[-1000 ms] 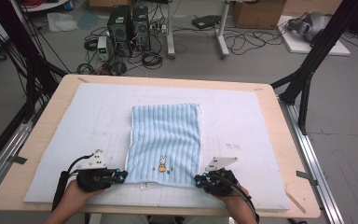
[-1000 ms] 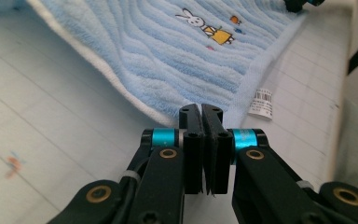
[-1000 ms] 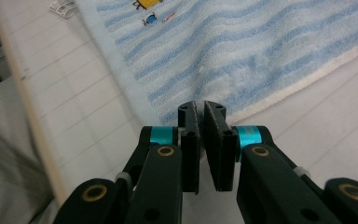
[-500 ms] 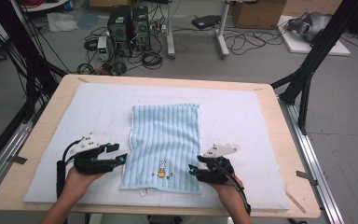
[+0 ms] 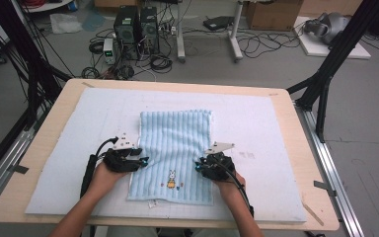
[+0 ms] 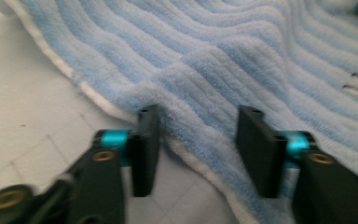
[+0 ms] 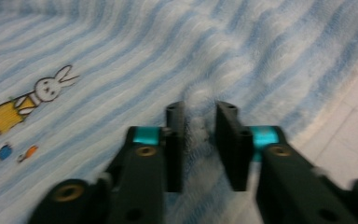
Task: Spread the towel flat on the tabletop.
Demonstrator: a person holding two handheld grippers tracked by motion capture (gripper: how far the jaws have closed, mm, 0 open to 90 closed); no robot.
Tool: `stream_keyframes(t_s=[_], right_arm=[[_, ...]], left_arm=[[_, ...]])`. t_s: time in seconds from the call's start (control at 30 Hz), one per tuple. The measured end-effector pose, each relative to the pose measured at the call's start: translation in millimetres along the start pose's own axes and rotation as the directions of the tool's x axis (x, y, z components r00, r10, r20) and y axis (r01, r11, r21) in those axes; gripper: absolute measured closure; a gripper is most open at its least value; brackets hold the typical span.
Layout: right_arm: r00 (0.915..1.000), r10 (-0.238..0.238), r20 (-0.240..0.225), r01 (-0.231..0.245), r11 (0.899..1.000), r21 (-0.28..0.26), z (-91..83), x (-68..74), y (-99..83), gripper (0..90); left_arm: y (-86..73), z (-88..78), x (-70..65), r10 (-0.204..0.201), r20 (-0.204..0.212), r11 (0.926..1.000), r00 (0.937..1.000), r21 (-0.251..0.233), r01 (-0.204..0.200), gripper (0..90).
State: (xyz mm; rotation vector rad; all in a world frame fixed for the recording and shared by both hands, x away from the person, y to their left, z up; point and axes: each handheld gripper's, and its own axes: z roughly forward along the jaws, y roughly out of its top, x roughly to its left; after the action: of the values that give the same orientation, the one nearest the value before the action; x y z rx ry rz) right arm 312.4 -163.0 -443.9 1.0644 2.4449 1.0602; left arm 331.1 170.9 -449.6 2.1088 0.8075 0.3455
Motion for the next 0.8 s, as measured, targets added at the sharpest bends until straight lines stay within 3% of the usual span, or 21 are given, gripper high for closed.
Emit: stream_keyframes(t_s=[0.03,0.1,0.2,0.33,0.57,0.63,0.77,0.8], right_arm=[[0.9997,0.001,-0.022,-0.001,1.000,0.007,-0.9,1.0,-0.2,83.6],[0.9991,-0.017,-0.038,0.017,1.000,0.011,-1.9,3.3,-0.5,84.7],[0.9948,-0.025,-0.099,0.027,0.999,0.018,-6.4,6.2,-4.5,84.7],[0.9861,-0.019,-0.165,0.022,1.000,0.020,-15.5,7.6,-13.8,84.5],[0.9699,-0.036,-0.241,0.044,0.999,0.029,-30.5,16.3,-26.7,84.6],[0.9647,-0.049,-0.259,0.059,0.998,0.032,-34.7,20.5,-29.9,84.6],[0.9490,-0.077,-0.306,0.097,0.994,0.049,-43.6,30.7,-38.7,84.6],[0.9466,-0.078,-0.313,0.100,0.993,0.056,-45.7,32.2,-40.6,84.6]], left_arm=[[-0.5,-0.5,-1.3,0.009,0.011,1.0000,0.9999,-0.002,-0.009,72.1],[-3.8,-3.2,-6.5,0.015,0.039,0.9998,0.9991,-0.012,-0.014,82.9],[-9.5,-9.8,-9.6,-0.009,0.106,0.9997,0.9943,-0.021,0.012,84.3],[-16.1,-20.7,-14.5,0.003,0.169,0.9998,0.9856,-0.018,0.000,84.6],[-28.8,-38.8,-25.3,0.005,0.236,0.9998,0.9716,-0.022,0.000,84.4],[-31.0,-43.8,-28.8,0.010,0.261,0.9997,0.9653,-0.024,-0.004,84.4],[-36.3,-53.0,-36.2,0.016,0.320,0.9999,0.9474,-0.008,-0.014,84.5],[-37.8,-55.5,-37.9,0.020,0.339,0.9998,0.9405,-0.007,-0.018,84.5]])
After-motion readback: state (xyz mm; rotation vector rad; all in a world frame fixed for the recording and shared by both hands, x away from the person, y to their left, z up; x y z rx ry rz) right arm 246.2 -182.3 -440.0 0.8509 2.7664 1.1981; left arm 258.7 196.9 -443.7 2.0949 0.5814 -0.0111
